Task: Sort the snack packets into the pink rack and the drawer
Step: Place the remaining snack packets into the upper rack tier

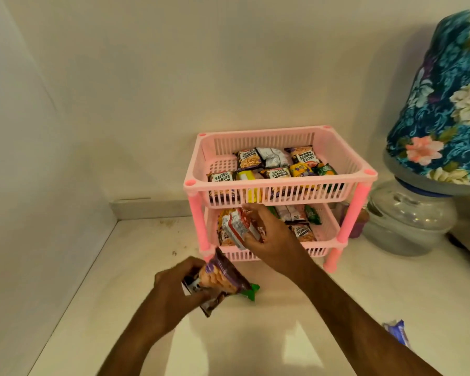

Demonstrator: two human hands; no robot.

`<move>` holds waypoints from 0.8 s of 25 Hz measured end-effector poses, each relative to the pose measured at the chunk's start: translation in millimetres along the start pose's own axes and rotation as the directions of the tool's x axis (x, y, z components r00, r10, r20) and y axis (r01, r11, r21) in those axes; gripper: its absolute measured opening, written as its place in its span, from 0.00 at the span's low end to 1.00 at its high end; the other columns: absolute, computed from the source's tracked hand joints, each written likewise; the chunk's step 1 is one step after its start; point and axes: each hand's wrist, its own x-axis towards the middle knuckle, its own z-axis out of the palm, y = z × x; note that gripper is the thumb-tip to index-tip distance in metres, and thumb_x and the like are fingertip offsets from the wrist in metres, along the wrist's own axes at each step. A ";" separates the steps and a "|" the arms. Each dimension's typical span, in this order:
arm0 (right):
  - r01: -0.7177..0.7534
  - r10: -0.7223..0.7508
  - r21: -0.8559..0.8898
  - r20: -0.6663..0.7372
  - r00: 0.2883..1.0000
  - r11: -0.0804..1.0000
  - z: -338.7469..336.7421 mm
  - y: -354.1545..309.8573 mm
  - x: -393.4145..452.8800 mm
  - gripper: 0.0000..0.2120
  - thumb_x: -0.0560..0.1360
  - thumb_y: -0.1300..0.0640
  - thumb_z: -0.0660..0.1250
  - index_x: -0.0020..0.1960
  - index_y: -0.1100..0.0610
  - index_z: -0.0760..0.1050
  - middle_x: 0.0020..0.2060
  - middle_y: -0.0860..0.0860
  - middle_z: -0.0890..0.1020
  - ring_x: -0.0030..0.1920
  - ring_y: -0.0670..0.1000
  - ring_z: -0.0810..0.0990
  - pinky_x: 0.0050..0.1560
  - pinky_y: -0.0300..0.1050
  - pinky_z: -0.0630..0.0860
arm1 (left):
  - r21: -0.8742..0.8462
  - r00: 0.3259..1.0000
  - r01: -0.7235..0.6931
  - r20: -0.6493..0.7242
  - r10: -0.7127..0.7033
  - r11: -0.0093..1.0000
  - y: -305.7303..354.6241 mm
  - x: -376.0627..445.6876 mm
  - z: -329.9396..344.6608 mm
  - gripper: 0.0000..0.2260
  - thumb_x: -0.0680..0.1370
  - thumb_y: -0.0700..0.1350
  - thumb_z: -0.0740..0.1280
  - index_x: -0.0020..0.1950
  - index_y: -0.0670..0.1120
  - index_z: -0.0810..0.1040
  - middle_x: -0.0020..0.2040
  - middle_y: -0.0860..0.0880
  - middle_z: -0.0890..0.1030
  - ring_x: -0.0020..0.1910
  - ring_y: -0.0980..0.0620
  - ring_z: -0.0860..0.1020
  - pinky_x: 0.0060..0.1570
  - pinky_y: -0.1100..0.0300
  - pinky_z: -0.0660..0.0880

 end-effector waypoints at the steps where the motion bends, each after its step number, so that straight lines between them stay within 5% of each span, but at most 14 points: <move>1: 0.012 -0.011 0.033 -0.025 1.000 0.999 -12.1 -2.1 2.6 0.26 0.74 0.47 0.68 0.69 0.35 0.64 0.63 0.43 0.79 0.60 0.44 0.82 0.55 0.44 0.84 | -0.039 0.998 -0.029 -0.055 0.027 0.999 12.8 9.3 -6.3 0.20 0.69 0.58 0.77 0.57 0.62 0.77 0.50 0.62 0.84 0.49 0.61 0.81 0.48 0.60 0.76; 5: 0.052 -0.035 0.139 -0.122 0.992 0.989 -53.4 -9.0 8.4 0.22 0.75 0.51 0.70 0.64 0.36 0.66 0.52 0.33 0.82 0.52 0.37 0.84 0.42 0.36 0.83 | -0.210 0.965 -0.126 -0.253 0.071 0.969 56.9 50.2 -29.2 0.27 0.66 0.63 0.77 0.62 0.64 0.75 0.55 0.62 0.84 0.52 0.62 0.83 0.42 0.66 0.79; 10: 0.083 -0.041 0.178 -0.229 0.973 0.980 -98.7 -12.6 26.3 0.24 0.74 0.46 0.71 0.66 0.36 0.66 0.54 0.41 0.83 0.52 0.45 0.84 0.48 0.48 0.85 | -0.309 0.905 -0.229 -0.416 0.085 0.923 103.2 120.3 -61.8 0.28 0.67 0.63 0.78 0.63 0.66 0.72 0.55 0.57 0.85 0.49 0.55 0.86 0.41 0.58 0.82; 12: 0.071 -0.023 0.197 -0.238 0.971 0.978 -116.1 -11.3 40.2 0.25 0.76 0.49 0.72 0.68 0.40 0.65 0.56 0.43 0.83 0.54 0.46 0.84 0.50 0.49 0.84 | -0.252 0.887 -0.193 -0.458 0.059 0.948 115.6 156.1 -72.3 0.26 0.67 0.66 0.76 0.60 0.68 0.70 0.53 0.57 0.85 0.46 0.57 0.86 0.39 0.59 0.82; 15: 0.031 0.033 0.246 -0.250 0.968 0.969 -140.8 -8.0 62.6 0.22 0.78 0.55 0.72 0.66 0.41 0.66 0.55 0.44 0.83 0.51 0.44 0.85 0.43 0.44 0.85 | -0.131 0.900 -0.079 -0.435 0.014 0.988 121.5 209.8 -75.3 0.27 0.72 0.62 0.74 0.67 0.59 0.67 0.56 0.55 0.82 0.44 0.59 0.84 0.41 0.60 0.78; 18: -0.040 0.105 0.240 -0.264 0.959 0.970 -168.7 1.9 86.2 0.20 0.79 0.56 0.70 0.64 0.44 0.65 0.54 0.46 0.83 0.47 0.43 0.86 0.39 0.41 0.83 | 0.032 0.917 0.056 -0.397 -0.039 0.998 119.2 257.3 -67.0 0.27 0.77 0.55 0.72 0.69 0.48 0.65 0.58 0.49 0.80 0.47 0.52 0.80 0.36 0.63 0.72; 20: -0.100 0.156 0.212 -0.266 0.951 0.972 -189.0 12.1 102.4 0.20 0.80 0.58 0.69 0.65 0.45 0.63 0.55 0.49 0.82 0.45 0.45 0.86 0.37 0.43 0.84 | 0.107 0.921 0.117 -0.384 -0.068 0.987 112.9 282.5 -60.0 0.27 0.77 0.52 0.72 0.68 0.43 0.64 0.61 0.43 0.78 0.54 0.46 0.79 0.43 0.55 0.77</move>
